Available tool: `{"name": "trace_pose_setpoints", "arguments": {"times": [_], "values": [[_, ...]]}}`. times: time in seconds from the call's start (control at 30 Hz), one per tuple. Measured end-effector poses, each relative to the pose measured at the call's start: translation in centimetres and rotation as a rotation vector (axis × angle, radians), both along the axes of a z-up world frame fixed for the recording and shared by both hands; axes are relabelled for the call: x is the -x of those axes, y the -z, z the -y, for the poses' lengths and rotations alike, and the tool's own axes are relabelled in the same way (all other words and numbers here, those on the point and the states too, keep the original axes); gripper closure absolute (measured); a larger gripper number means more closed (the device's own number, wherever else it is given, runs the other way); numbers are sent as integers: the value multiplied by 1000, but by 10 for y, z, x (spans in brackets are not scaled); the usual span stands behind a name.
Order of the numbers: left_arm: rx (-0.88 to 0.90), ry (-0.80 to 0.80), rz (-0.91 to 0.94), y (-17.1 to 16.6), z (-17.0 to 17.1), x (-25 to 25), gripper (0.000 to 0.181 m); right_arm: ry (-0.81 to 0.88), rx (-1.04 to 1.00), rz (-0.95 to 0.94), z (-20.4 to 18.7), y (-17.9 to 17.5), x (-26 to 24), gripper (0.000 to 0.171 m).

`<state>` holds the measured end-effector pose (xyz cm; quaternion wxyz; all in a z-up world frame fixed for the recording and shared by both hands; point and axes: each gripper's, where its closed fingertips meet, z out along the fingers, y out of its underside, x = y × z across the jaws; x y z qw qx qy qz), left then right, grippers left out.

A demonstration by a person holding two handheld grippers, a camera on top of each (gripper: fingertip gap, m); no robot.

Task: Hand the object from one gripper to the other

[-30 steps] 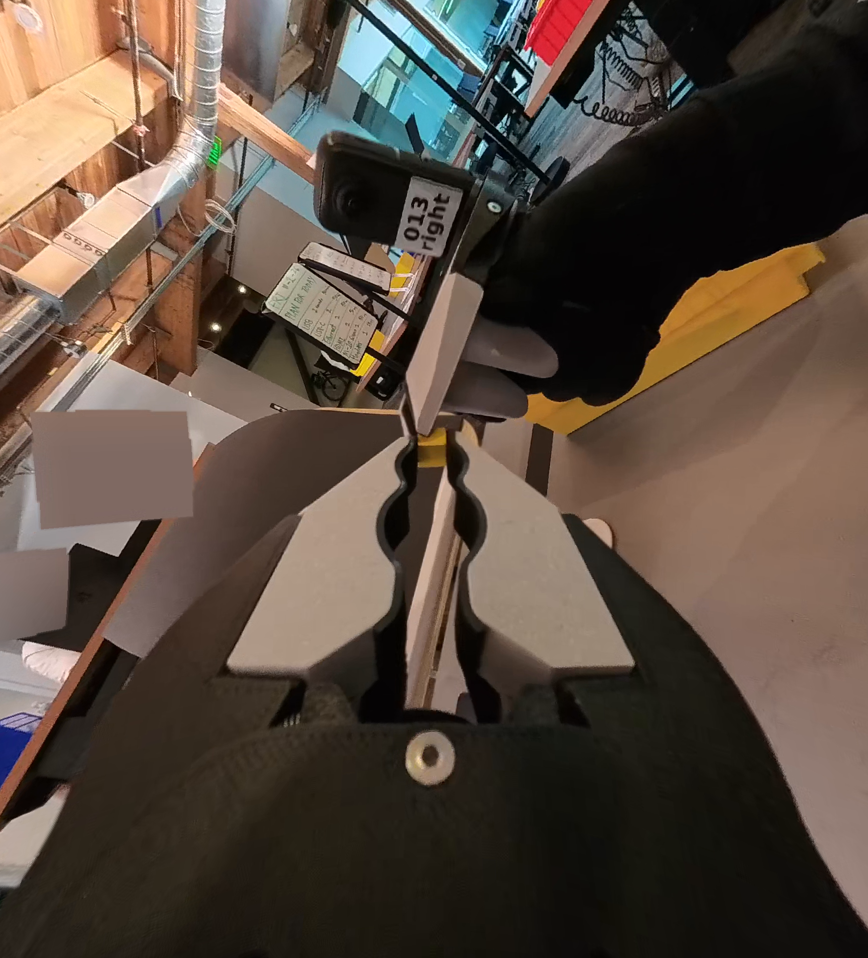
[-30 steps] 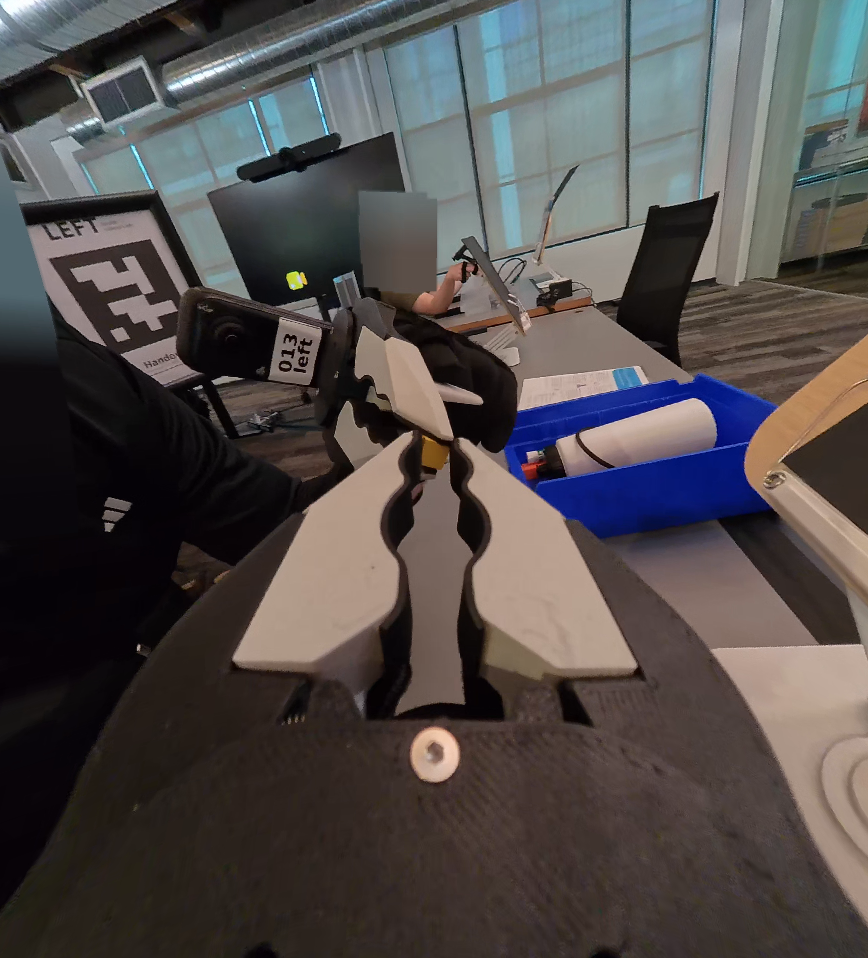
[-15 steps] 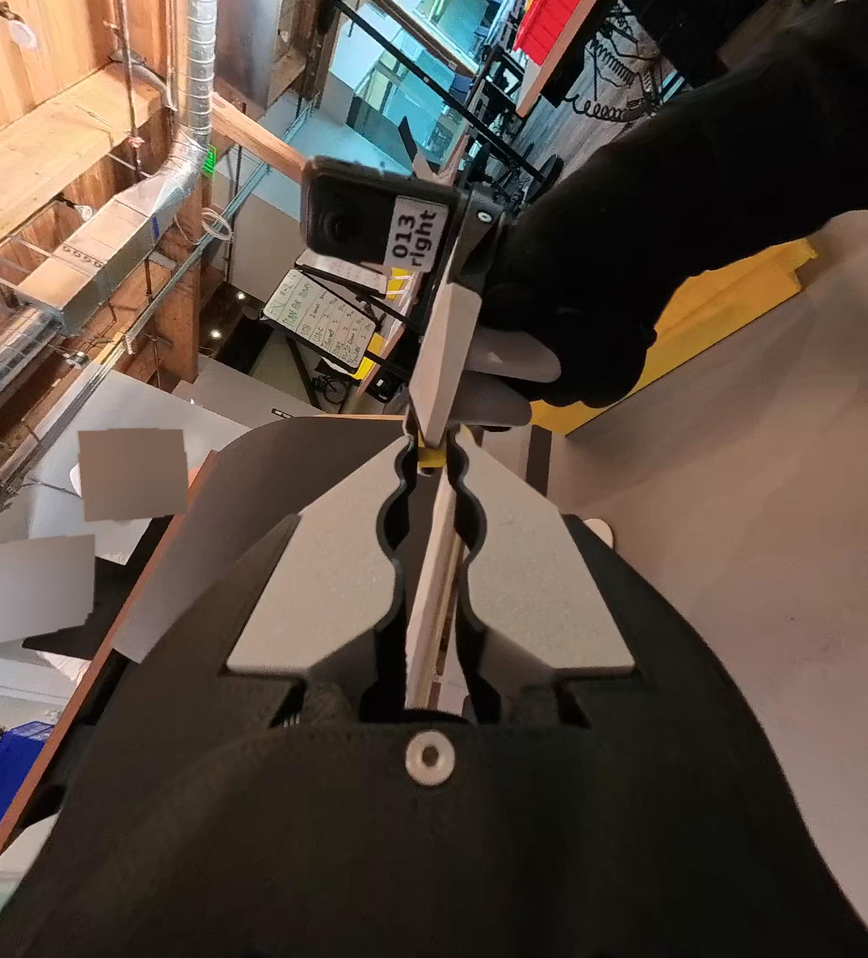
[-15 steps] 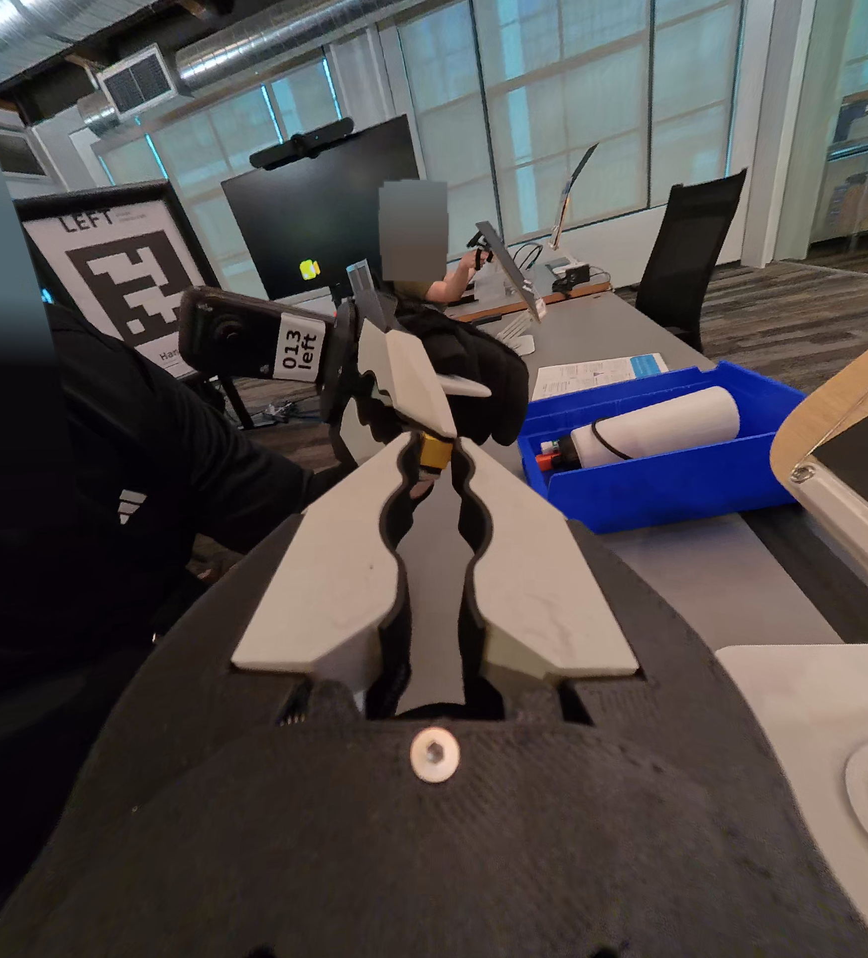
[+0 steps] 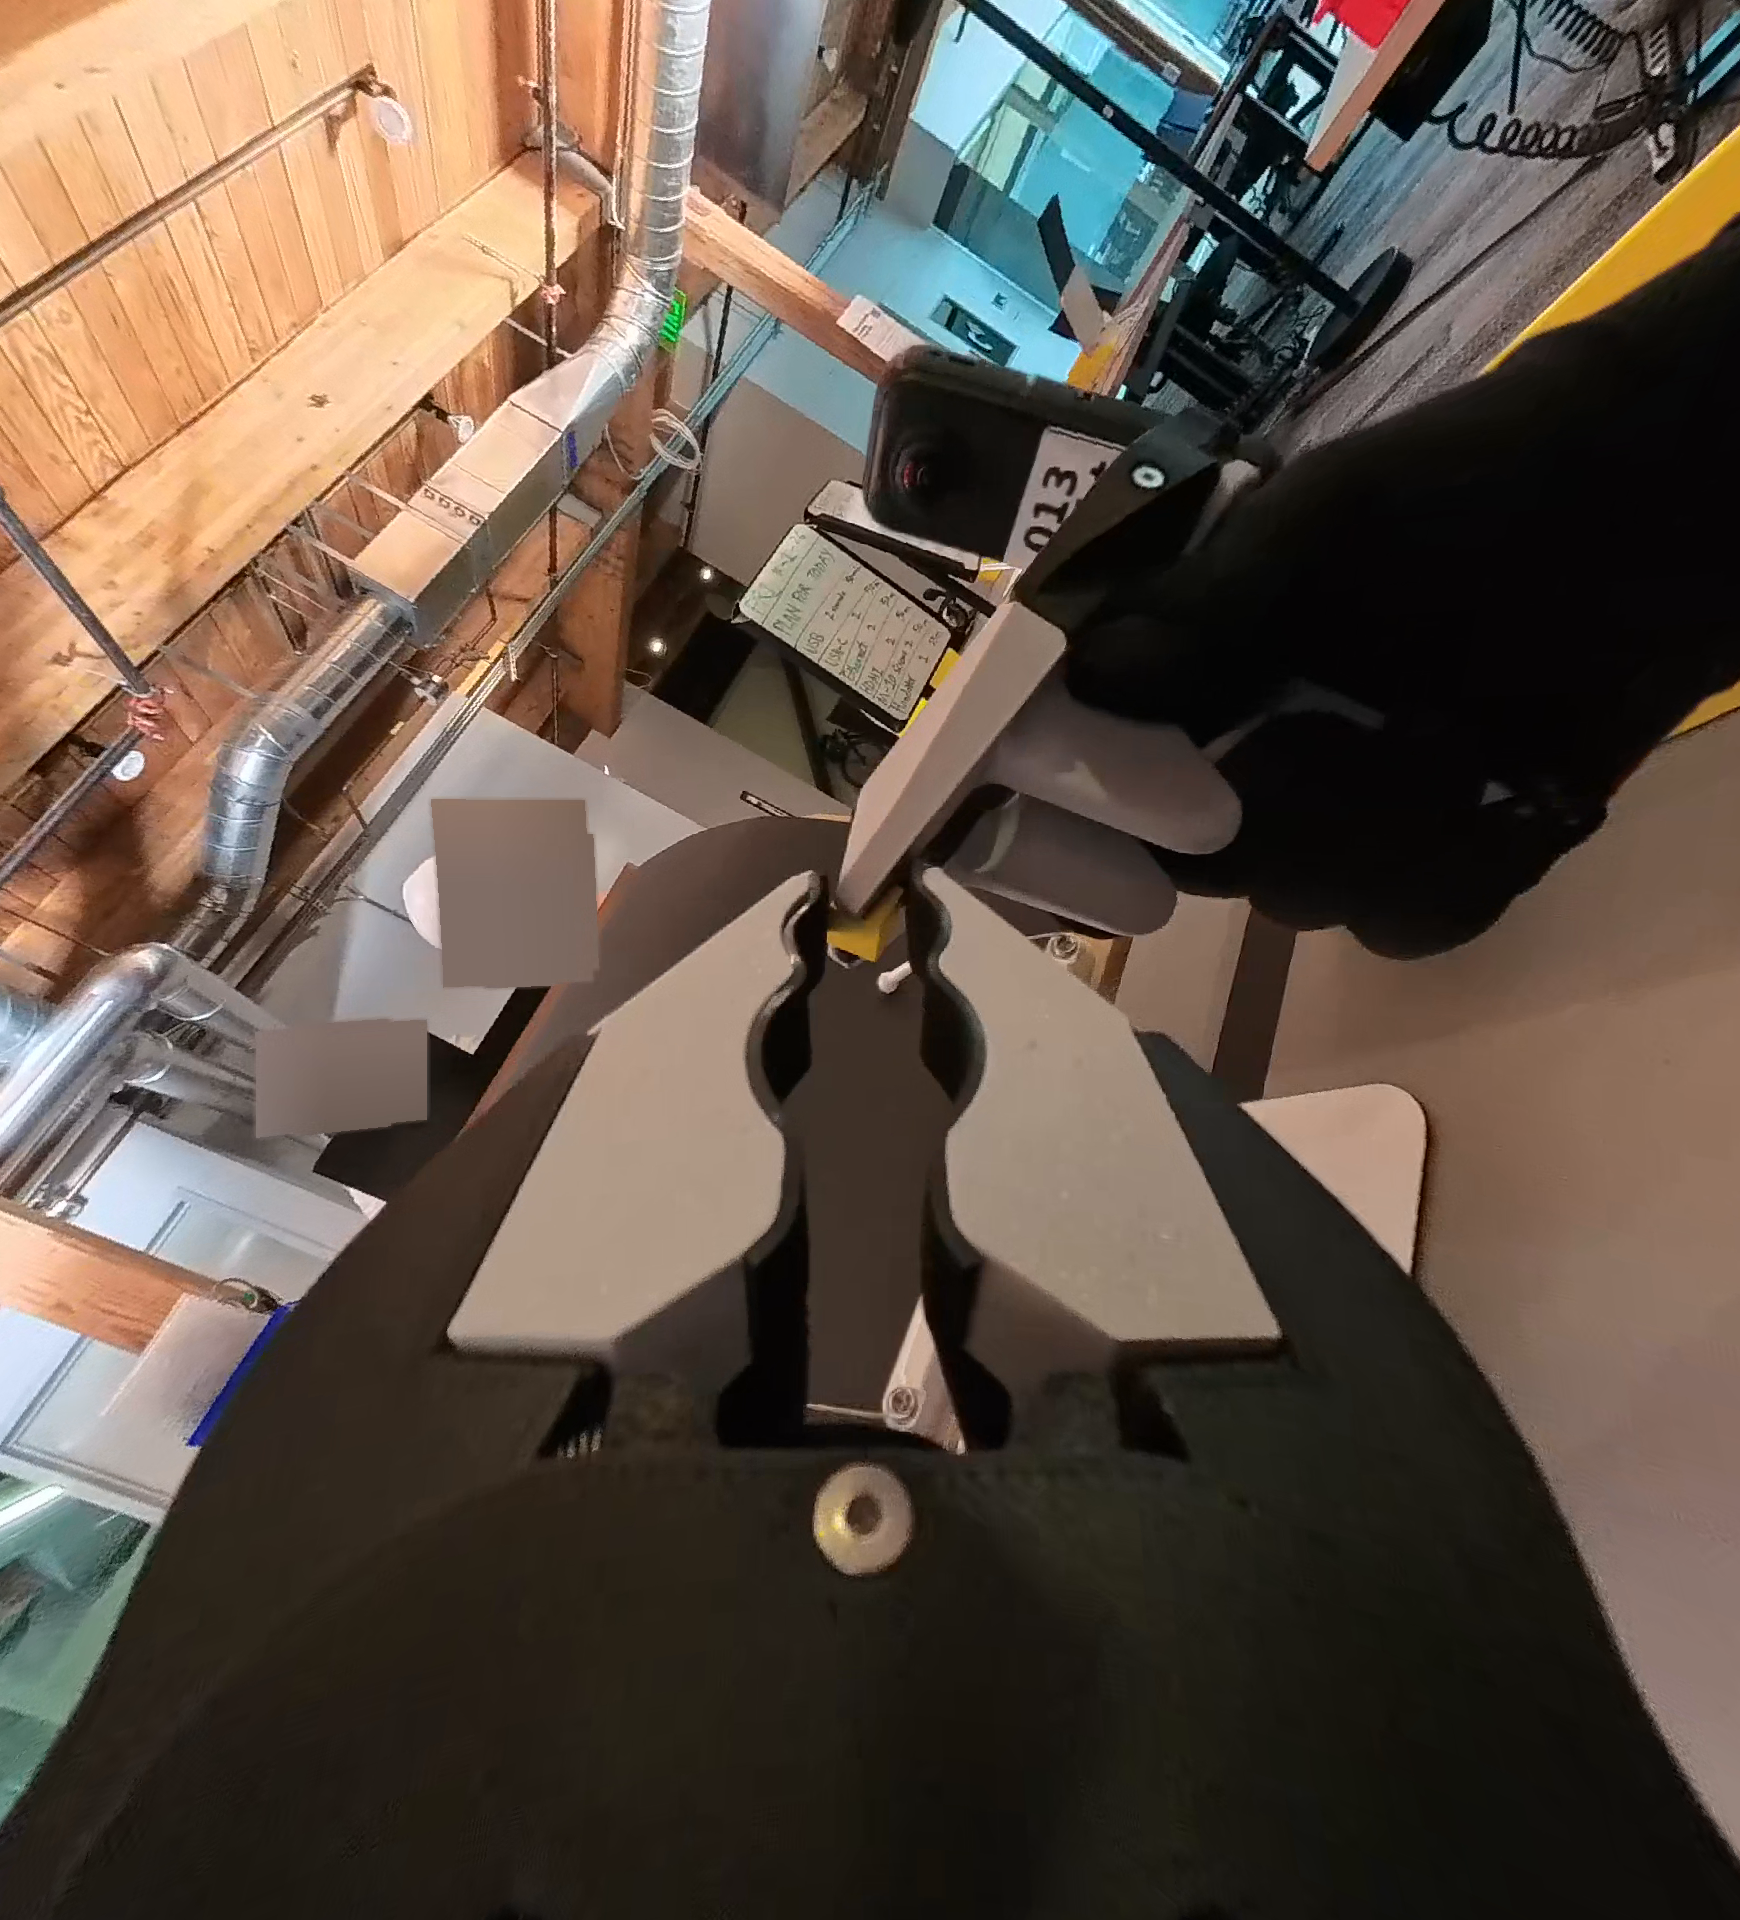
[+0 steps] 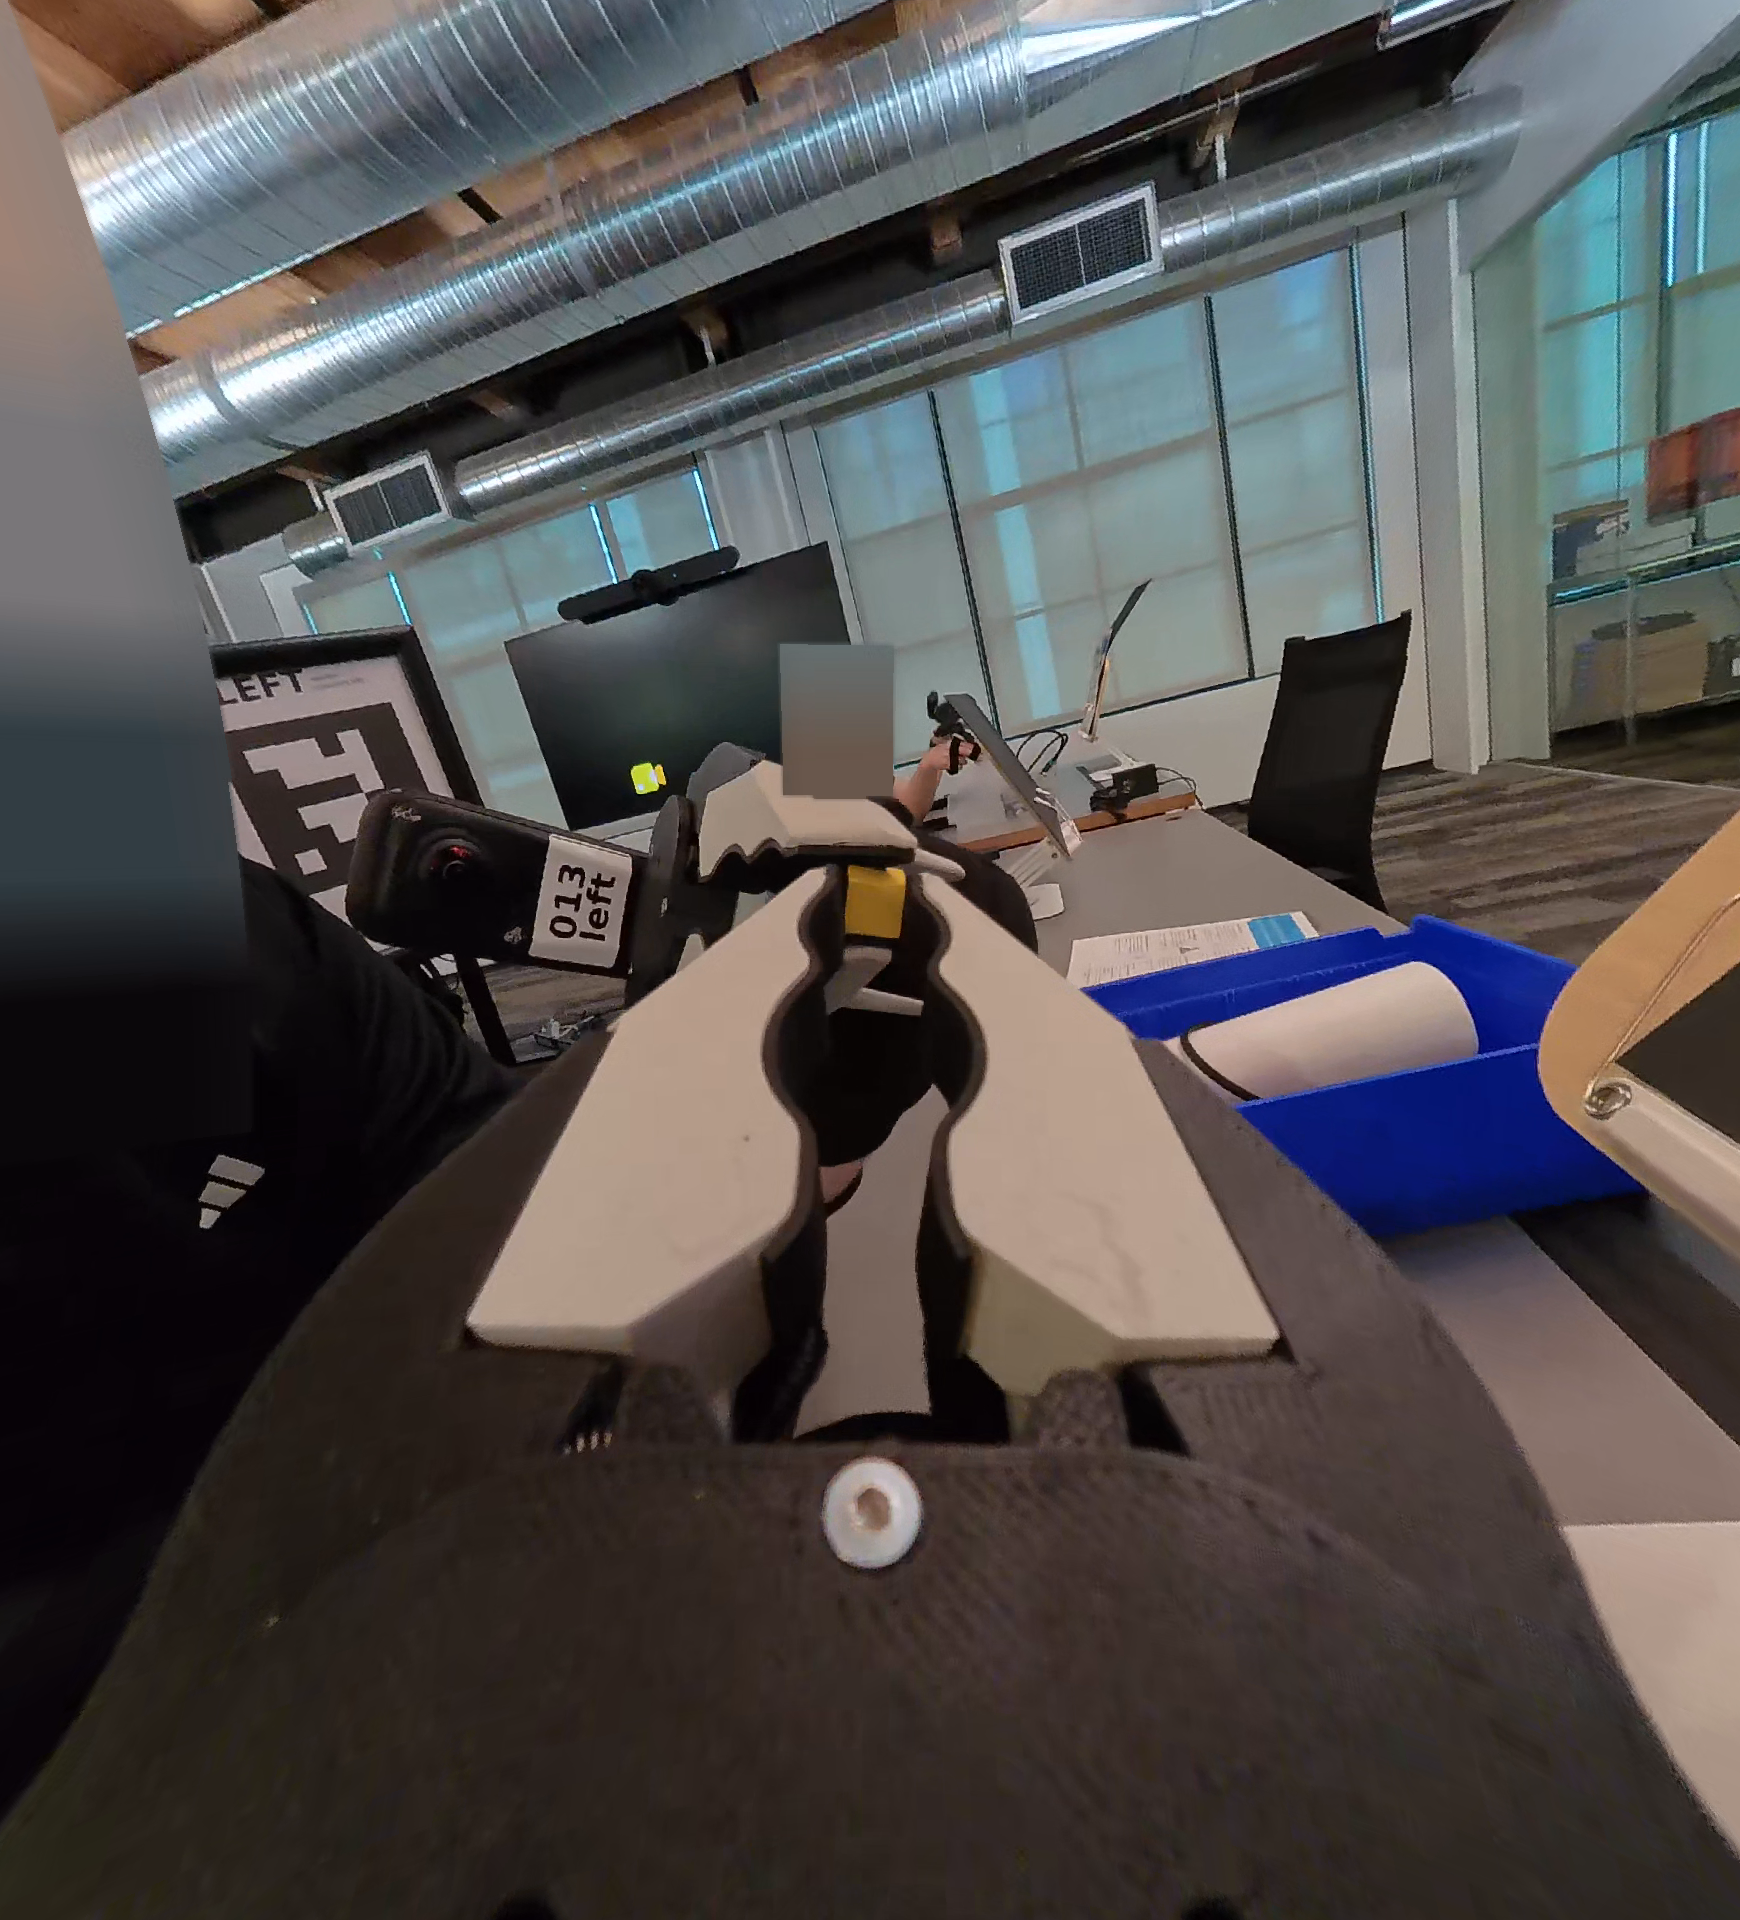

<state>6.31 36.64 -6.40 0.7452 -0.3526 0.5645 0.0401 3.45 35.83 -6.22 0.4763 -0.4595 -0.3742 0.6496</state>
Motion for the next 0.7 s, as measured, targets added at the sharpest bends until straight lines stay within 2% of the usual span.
{"name": "trace_pose_setpoints", "arguments": {"times": [0.4,0.7], "values": [[-41,-46,91,-12,-2,3,164,46,-12,-108,-2,-12,-2,163],[-20,-25,98,-12,1,2,167,62,-62,-119,1,-13,-3,163]]}}
